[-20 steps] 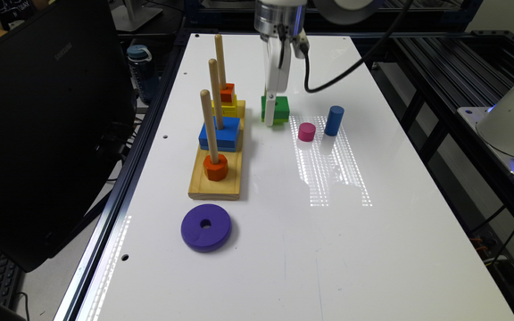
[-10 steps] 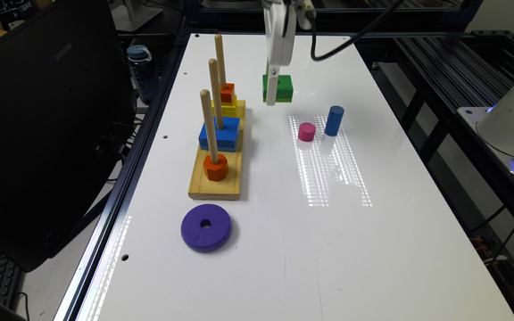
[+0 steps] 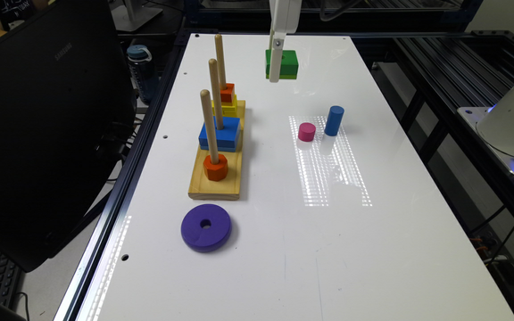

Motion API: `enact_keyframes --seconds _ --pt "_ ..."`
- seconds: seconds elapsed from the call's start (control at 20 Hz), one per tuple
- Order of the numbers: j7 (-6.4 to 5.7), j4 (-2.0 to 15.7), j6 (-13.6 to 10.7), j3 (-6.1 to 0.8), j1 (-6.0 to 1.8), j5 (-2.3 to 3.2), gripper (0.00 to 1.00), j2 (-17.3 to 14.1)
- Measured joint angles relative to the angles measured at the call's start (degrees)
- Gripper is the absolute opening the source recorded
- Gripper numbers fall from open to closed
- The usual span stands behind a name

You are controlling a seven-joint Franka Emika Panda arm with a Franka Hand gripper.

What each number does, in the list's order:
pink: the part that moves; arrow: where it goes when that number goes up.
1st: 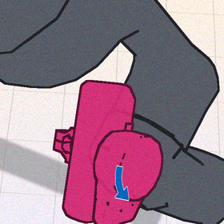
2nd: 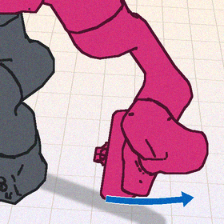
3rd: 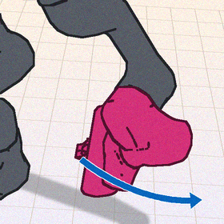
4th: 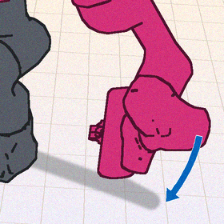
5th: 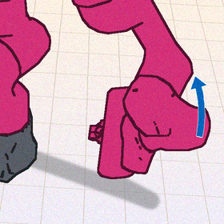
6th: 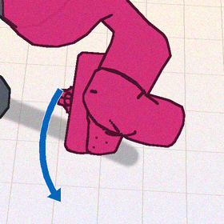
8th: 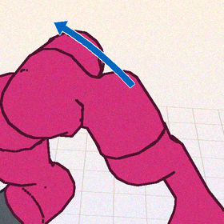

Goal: Pick up green block.

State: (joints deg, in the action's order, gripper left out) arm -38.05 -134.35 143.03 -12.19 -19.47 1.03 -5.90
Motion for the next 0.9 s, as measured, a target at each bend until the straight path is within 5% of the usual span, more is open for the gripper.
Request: enact_keyframes --seconds 0.2,0.45,0.75,0.9 --pt "0.01 0.48 -0.66 -0.01 -0.04 -0.09 0.0 0.58" --pt "0.96 1.11 -6.04 -0.07 -0.02 -1.72 0.0 5.63" --pt "1.0 1.32 -6.33 -0.07 -0.04 -1.82 0.0 5.81" --pt "1.04 2.53 -9.03 -0.07 -0.04 -2.05 0.0 7.66"
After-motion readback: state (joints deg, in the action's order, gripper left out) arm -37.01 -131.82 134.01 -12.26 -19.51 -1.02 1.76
